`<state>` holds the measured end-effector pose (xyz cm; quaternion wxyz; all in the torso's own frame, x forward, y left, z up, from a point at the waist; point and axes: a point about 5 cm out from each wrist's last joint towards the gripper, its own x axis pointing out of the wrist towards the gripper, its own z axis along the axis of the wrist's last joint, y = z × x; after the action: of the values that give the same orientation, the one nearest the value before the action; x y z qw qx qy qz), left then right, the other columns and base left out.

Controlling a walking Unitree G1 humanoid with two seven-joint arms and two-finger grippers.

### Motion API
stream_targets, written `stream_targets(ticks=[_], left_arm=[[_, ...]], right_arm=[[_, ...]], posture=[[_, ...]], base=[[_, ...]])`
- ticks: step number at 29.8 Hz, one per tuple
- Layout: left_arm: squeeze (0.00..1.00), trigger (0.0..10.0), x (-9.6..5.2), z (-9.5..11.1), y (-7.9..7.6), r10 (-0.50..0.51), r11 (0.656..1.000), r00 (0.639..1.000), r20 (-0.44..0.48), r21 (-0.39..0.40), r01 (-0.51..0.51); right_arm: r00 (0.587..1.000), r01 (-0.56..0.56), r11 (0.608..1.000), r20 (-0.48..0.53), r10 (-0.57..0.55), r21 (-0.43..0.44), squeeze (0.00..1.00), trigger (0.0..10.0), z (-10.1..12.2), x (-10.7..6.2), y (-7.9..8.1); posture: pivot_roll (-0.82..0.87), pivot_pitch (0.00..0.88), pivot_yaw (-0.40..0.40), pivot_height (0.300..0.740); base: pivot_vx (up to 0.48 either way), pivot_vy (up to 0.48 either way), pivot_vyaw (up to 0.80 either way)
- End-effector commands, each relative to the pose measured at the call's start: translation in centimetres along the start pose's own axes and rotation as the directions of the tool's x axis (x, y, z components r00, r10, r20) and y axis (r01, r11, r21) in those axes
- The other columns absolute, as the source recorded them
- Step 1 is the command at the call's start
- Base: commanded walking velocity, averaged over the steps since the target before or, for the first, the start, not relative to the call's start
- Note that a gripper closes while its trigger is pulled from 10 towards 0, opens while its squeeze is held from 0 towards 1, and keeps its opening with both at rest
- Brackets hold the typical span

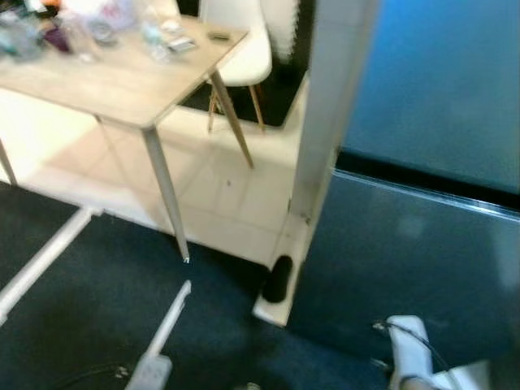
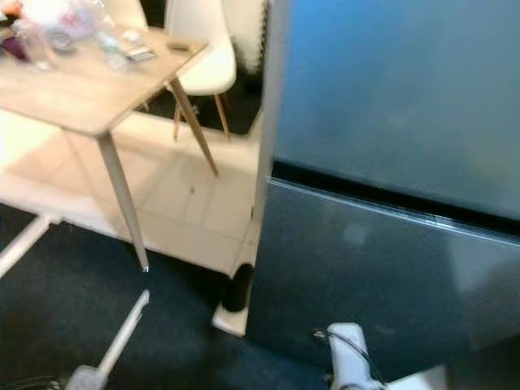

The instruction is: Restocking fridge

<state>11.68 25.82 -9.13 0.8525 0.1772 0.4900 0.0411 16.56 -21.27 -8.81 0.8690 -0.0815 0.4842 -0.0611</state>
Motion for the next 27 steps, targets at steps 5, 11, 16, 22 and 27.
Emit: stream_targets(ticks=[5, 11, 16, 22, 27], left_arm=[[0.0, 10.0, -0.42, -1.67, -0.77, -0.018, 1.0, 0.998, -0.064, 0.015, 0.019], [0.0, 10.0, -0.41, -1.66, -1.01, -0.022, 1.0, 0.997, -0.07, 0.016, 0.023], [0.0, 10.0, -0.42, -1.74, -0.93, -0.022, 1.0, 0.997, -0.076, 0.016, 0.024], [0.0, 10.0, -0.43, -1.82, -0.79, -0.021, 1.0, 0.997, -0.078, 0.017, 0.022], [0.0, 10.0, -0.46, -1.94, -0.42, -0.016, 1.0, 0.997, -0.08, 0.018, 0.018]], right_arm=[[1.0, 0.009, 1.0, 0.002, -0.009, -0.003, 0.0, 10.0, -0.1, -0.02, -0.26], [1.0, 0.007, 1.0, -0.002, -0.007, -0.011, 0.0, 10.0, -0.26, -0.04, -0.24], [1.0, 0.008, 1.0, -0.003, -0.008, -0.014, 0.0, 10.0, -0.34, -0.06, -0.24], [1.0, 0.007, 1.0, -0.003, -0.007, -0.015, 0.0, 10.0, -0.37, -0.06, -0.23], [1.0, 0.004, 1.0, 0.0, -0.004, -0.017, 0.0, 10.0, -0.3, -0.05, -0.14]], posture=[[0.01, 0.089, -0.041, 0.74], [0.01, 0.091, -0.041, 0.74], [0.01, 0.091, -0.04, 0.74], [0.01, 0.091, -0.039, 0.74], [0.01, 0.091, -0.039, 0.74]], base=[[0.0, 0.0, 0.8], [0.0, 0.0, 0.8], [0.0, 0.0, 0.8], [0.0, 0.0, 0.8], [0.0, 0.0, 0.8]])
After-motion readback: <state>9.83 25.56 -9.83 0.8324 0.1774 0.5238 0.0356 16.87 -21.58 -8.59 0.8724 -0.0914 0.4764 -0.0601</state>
